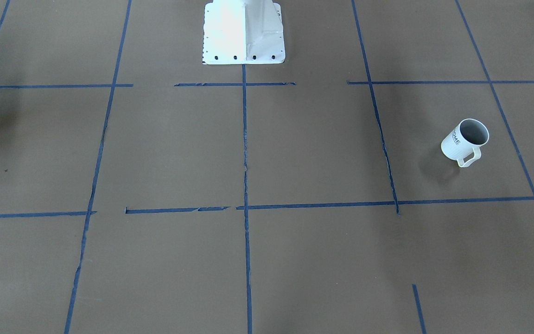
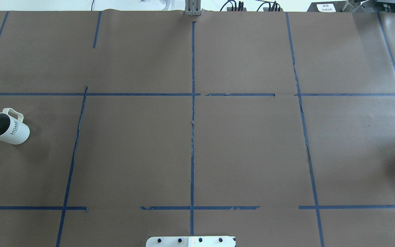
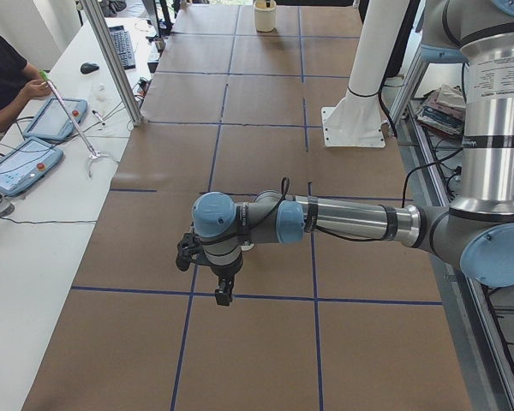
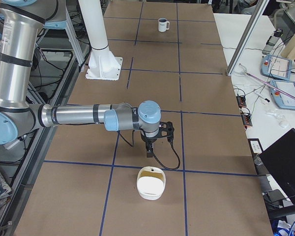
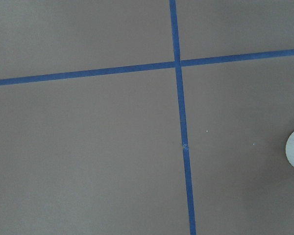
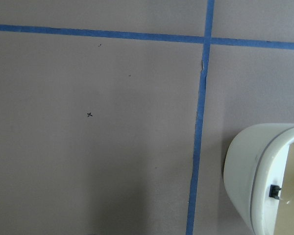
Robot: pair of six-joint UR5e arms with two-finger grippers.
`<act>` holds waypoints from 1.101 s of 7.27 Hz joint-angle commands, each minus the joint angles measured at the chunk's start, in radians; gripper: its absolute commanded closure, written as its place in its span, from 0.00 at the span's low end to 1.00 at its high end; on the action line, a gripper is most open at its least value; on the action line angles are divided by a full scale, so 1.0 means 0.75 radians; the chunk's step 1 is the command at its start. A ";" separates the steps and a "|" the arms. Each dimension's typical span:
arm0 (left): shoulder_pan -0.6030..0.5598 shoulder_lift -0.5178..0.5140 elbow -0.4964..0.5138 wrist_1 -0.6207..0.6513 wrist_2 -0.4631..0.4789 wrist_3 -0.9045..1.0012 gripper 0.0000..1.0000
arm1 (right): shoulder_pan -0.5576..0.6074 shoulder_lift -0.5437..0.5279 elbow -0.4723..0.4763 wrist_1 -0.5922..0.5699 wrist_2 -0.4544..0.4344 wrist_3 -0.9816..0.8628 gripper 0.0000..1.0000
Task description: Left arm hands cup to right arm to dump lemon
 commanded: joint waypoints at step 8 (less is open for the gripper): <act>0.010 0.084 -0.017 -0.042 -0.004 0.023 0.00 | 0.000 -0.004 -0.002 0.034 0.011 0.002 0.00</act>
